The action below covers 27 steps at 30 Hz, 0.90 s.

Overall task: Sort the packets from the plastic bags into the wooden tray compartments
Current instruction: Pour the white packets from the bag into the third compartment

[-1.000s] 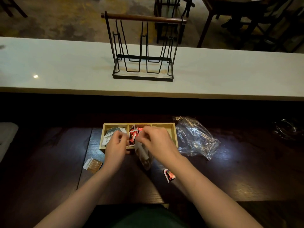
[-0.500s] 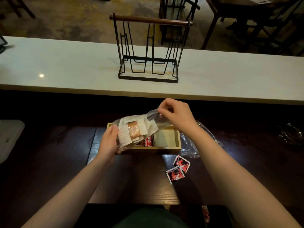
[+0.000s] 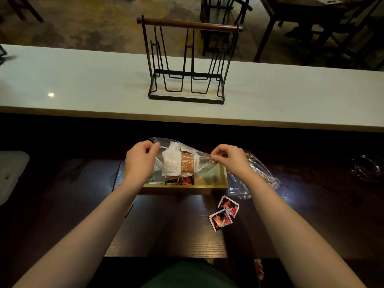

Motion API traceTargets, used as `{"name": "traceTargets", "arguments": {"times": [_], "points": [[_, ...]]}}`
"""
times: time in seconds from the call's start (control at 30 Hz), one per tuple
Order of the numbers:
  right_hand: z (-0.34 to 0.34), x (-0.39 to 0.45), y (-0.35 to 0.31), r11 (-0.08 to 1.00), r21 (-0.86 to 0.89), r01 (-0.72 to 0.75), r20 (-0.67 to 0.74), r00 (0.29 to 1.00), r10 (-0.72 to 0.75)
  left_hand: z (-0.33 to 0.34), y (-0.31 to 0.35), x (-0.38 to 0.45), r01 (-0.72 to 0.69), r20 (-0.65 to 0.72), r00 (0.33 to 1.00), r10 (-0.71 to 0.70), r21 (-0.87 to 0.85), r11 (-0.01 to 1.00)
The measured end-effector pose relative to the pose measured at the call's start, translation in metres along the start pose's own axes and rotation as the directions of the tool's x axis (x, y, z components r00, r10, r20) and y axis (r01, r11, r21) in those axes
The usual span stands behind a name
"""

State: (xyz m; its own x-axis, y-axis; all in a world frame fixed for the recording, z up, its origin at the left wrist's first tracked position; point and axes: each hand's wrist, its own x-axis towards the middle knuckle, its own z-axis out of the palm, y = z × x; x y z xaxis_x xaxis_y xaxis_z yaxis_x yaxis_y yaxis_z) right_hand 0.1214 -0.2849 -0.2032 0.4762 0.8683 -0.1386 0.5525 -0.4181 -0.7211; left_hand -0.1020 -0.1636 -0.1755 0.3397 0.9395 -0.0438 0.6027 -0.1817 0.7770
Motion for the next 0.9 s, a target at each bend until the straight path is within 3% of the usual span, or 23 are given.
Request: {"name": "traceTargets", "arguments": {"times": [0.4,0.6,0.9], "points": [[0.014,0.003,0.023,0.983,0.12,-0.136,-0.014,0.99,0.139,0.008,0.027,0.005,-0.042,0.072,0.997,0.041,0.014,0.999],[0.012,-0.003,0.027,0.95,0.264,-0.166,0.057,0.986,0.156,0.005,0.04,0.001,-0.136,0.068,0.988,0.135,-0.001,0.991],[0.012,-0.005,0.027,0.894,0.396,-0.211,0.049,0.977,0.209,0.004,0.063,0.005,-0.262,0.105,0.961,0.258,0.027,0.965]]}}
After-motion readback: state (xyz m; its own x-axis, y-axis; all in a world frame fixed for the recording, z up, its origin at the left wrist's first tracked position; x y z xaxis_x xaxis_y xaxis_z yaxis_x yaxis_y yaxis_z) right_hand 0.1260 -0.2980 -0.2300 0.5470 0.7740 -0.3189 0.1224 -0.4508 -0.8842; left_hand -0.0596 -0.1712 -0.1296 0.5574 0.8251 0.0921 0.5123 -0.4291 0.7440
